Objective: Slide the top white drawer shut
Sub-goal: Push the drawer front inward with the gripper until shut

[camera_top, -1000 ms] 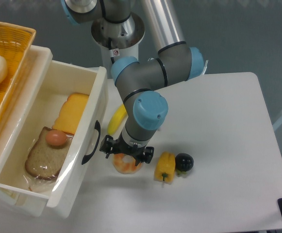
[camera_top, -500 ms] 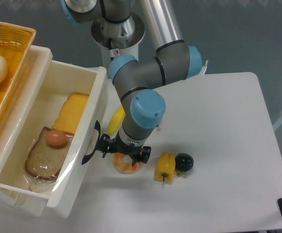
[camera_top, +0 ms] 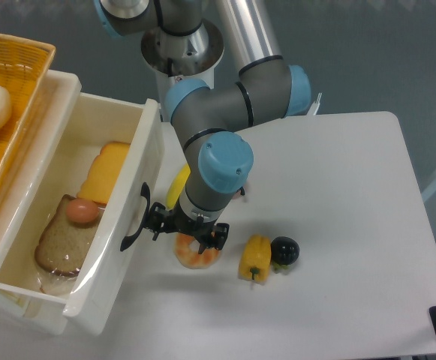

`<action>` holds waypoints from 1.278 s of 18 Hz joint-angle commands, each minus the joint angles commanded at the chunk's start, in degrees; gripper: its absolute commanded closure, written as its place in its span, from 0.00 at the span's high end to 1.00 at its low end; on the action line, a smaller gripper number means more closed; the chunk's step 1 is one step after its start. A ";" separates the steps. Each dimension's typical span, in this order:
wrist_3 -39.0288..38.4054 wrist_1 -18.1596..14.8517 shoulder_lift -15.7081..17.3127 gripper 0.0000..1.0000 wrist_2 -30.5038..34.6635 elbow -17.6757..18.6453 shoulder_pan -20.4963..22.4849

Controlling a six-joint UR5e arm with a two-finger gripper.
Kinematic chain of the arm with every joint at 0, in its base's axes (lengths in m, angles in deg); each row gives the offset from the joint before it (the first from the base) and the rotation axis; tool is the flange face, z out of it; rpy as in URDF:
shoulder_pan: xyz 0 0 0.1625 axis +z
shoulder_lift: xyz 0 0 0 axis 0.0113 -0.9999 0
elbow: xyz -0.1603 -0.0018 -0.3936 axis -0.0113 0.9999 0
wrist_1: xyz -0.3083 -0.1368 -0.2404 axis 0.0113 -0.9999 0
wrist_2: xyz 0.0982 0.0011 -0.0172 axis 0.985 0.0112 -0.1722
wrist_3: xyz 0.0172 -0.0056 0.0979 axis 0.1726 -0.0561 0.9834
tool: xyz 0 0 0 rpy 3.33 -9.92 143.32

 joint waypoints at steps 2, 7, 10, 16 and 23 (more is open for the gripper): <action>0.09 0.00 0.26 1.00 -0.09 0.00 -0.53; 0.09 0.09 0.44 1.00 0.09 0.00 -1.94; 0.18 0.26 0.70 1.00 0.09 0.00 -2.99; 1.31 0.79 1.06 1.00 0.35 0.00 -5.10; 1.58 0.88 1.50 1.00 0.35 0.00 -6.33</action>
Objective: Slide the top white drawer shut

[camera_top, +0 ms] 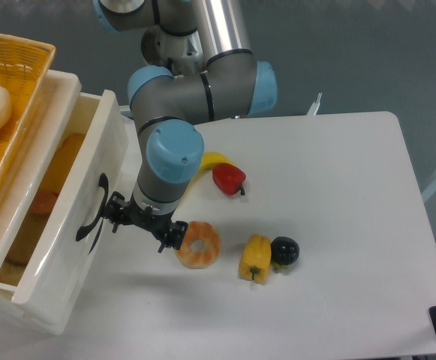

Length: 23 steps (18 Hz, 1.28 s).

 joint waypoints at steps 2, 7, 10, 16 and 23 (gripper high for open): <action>0.00 0.00 -0.09 1.00 0.00 0.00 -0.53; 0.00 0.09 0.00 1.00 0.09 0.00 -1.32; 0.09 0.09 0.00 1.00 0.09 0.00 -1.49; 0.09 0.09 0.00 1.00 0.09 0.00 -1.50; 0.09 0.00 0.09 1.00 0.09 0.09 -2.28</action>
